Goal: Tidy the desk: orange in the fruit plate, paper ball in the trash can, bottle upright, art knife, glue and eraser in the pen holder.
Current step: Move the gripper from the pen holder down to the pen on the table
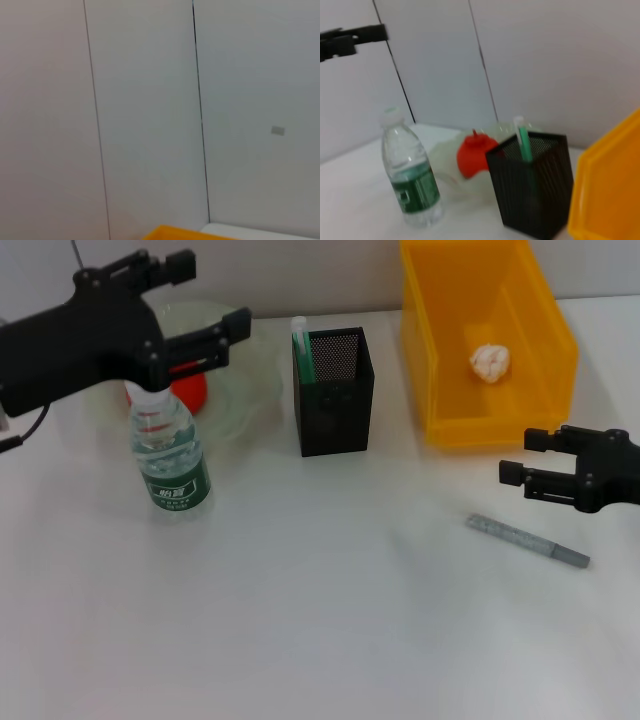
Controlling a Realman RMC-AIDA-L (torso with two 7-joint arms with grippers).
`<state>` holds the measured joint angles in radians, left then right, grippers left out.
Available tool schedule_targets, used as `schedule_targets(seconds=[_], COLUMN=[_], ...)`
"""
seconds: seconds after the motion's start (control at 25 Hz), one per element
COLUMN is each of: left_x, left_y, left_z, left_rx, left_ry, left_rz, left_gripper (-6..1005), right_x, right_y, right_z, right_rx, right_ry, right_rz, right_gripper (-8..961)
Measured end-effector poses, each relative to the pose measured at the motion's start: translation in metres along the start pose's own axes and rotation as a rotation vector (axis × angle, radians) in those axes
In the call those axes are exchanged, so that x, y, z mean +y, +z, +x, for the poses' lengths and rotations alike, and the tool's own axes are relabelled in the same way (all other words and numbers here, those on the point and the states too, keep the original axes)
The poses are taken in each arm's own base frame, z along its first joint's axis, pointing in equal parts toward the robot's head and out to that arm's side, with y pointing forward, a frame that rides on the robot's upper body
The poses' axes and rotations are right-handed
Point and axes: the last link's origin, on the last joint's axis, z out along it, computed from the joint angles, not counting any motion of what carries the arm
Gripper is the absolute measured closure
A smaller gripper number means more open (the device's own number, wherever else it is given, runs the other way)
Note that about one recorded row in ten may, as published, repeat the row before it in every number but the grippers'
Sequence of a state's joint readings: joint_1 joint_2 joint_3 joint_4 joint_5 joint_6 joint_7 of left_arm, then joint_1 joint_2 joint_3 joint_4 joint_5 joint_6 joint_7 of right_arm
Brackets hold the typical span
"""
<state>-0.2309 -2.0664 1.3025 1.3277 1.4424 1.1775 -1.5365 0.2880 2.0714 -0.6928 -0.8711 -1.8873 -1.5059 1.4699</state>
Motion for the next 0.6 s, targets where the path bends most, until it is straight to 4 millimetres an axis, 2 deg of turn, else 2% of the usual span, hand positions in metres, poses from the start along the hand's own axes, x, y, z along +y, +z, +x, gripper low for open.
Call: schedule_targets(seconds=[0.24,0.44,0.6], left_x=[-0.005,-0.002,0.0], left_y=[-0.005,-0.008,-0.008], left_z=[-0.026,-0.039,-0.044], left_rx=[-0.014,-0.01,-0.002], left_ry=[-0.022,-0.033,-0.031], left_rz=[-0.002,-0.01,-0.016], left_gripper=[197,197,196], right_x=[-0.003,-0.003,-0.004], right_y=[-0.001,0.003,0.014], right_z=[-0.031,-0.063,-0.072], right_rx=[0.151,0.268,0.38], right_ry=[0.003,-0.019,-0.028], right_rz=[-0.001,0.025,0.057], right_gripper=[260,260,260])
